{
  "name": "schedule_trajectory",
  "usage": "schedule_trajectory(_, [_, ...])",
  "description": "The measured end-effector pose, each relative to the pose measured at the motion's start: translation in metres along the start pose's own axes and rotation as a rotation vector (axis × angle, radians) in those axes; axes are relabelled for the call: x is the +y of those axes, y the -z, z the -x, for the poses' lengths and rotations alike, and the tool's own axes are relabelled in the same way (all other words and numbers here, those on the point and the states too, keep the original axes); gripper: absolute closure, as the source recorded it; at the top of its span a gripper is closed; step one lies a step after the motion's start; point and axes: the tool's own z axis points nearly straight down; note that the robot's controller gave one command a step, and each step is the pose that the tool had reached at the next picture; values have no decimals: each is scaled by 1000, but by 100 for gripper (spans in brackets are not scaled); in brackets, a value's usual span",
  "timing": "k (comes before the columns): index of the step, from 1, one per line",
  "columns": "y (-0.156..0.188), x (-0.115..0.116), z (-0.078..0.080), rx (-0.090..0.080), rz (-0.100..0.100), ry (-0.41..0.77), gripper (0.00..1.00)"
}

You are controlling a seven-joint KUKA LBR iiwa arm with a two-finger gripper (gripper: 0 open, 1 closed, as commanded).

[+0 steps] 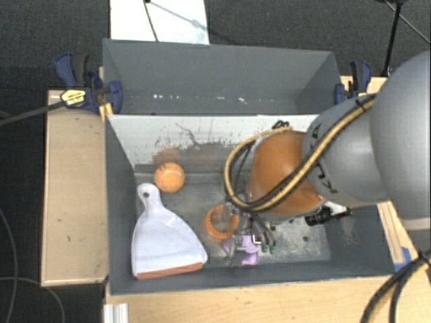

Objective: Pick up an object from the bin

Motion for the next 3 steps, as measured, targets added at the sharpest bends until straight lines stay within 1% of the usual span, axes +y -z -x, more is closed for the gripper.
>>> schedule_trajectory(1, [-5, 0, 0, 3, 0, -6, 0])
schedule_trajectory(2, [-18, 45, 21, -1, 0, 264, 100])
schedule_trajectory(3, [-18, 45, 21, 0, 0, 263, 100])
